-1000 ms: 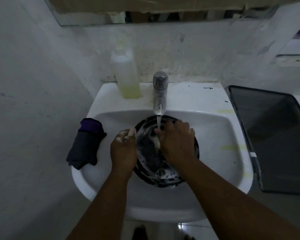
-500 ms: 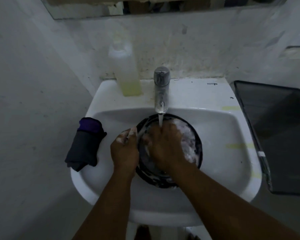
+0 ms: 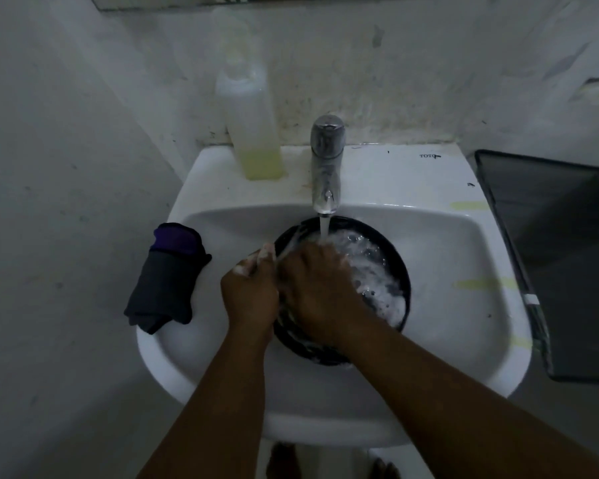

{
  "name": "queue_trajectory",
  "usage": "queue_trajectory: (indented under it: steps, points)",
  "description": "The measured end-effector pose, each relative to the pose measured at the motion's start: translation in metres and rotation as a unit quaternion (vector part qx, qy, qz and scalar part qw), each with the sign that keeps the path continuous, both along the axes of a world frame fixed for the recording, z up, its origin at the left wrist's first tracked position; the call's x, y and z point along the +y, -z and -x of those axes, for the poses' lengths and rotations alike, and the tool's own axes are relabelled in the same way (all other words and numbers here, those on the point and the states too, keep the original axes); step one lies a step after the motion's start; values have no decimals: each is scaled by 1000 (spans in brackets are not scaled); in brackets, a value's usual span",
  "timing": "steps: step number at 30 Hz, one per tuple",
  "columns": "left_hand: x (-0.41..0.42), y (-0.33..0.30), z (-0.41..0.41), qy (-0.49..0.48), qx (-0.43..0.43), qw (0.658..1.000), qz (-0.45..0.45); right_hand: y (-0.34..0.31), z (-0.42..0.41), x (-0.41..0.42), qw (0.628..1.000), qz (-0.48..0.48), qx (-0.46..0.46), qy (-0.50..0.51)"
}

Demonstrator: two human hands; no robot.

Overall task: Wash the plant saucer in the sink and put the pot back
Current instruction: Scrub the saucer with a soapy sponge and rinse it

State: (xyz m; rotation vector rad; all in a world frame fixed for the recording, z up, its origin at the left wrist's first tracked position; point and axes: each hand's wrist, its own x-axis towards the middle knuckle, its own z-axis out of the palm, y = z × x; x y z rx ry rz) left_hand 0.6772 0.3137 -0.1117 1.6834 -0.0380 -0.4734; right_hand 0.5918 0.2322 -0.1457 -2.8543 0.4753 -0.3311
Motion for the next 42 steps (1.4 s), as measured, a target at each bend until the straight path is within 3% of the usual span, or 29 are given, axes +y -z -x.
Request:
queue_trajectory:
  steps: [4, 6, 8, 10, 15, 17, 23, 25, 28, 30, 36, 42]
  points:
    - [5, 2, -9, -11, 1, 1000, 4, 0, 38, -10, 998, -54, 33, -23]
    - [3, 0, -6, -8, 13, 1000, 16, -6, 40, -34, 993, -68, 74, 69]
    - [-1, -1, 1, 5, 22, 1000, 22, -15, 27, -48, 983, -14, 61, 172]
    - [-5, -2, 6, 16, 30, 999, 24, -21, 10, -38, 980, 18, 42, 193]
    - [0, -1, -2, -16, 54, 998, 23, -11, 25, 0, 999, -47, 13, -16]
    - [2, 1, -7, -18, 46, 999, 18, -6, 41, -14, 999, -32, -2, -26]
    - [-5, -1, 4, -6, 62, 998, 25, -14, 7, -44, 984, 20, 24, 174]
    - [-5, 0, 4, -11, 75, 997, 34, -15, -5, -22, 991, -10, 5, 135]
    - [-3, 0, -2, -28, 80, 996, 26, -6, 13, -5, 999, -24, -15, -28]
    - [-1, 0, -5, -25, 72, 997, 21, -3, 28, -18, 996, -19, -35, -81]
    - [-5, -3, 3, -7, 80, 996, 24, -12, 1, -42, 992, 0, 10, 124]
    - [-3, -2, -6, -20, 74, 997, 23, -11, 36, -9, 996, -19, -10, -87]
